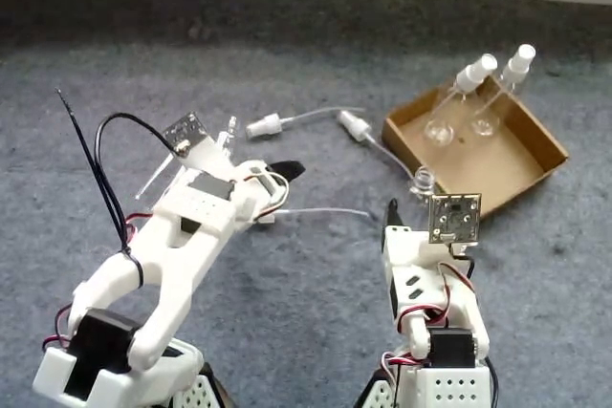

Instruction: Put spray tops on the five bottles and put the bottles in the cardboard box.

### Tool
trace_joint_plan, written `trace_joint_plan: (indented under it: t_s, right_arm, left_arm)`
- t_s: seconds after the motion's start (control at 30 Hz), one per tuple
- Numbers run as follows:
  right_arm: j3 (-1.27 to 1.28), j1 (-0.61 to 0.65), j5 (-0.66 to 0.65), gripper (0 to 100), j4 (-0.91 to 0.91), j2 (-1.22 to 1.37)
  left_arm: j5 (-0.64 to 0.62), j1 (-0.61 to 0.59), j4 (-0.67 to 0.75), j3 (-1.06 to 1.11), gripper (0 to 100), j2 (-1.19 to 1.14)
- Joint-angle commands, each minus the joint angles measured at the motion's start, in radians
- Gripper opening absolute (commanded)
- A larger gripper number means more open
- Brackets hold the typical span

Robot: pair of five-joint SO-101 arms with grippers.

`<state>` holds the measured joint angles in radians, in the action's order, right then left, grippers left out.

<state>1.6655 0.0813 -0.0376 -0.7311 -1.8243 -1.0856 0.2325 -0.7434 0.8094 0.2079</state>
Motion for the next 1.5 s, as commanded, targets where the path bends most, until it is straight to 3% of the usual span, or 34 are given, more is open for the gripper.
trace_joint_plan:
  t_s: [0.0, 0.4, 0.57, 0.7, 1.07, 1.33, 1.47]
  right_arm:
    - [0.016, -0.010, 0.002, 12.8, 0.027, -0.008]
    - [0.016, -0.010, 0.002, 12.8, 0.027, -0.008]
    - [0.016, -0.008, 0.002, 12.8, 0.027, -0.008]
    - [0.016, -0.008, 0.002, 12.8, 0.027, -0.008]
    - [0.016, -0.008, 0.002, 12.8, 0.027, -0.008]
    - [0.016, -0.008, 0.002, 12.8, 0.027, -0.008]
    - [0.016, -0.008, 0.002, 12.8, 0.027, -0.008]
  left_arm:
    - [-0.014, 0.004, 0.051, 0.024, 49, 0.041]
    - [-0.014, 0.004, 0.060, 0.007, 49, 0.160]
    - [-0.014, 0.036, -0.106, 0.005, 49, 0.297]
    - [-0.014, 0.088, -0.158, 0.028, 49, 0.323]
    - [-0.064, 0.097, 0.098, 0.226, 49, 0.323]
    - [-0.058, 0.090, 0.130, 0.228, 26, 0.297]
    - [-0.058, 0.094, 0.176, 0.229, 27, 0.217]
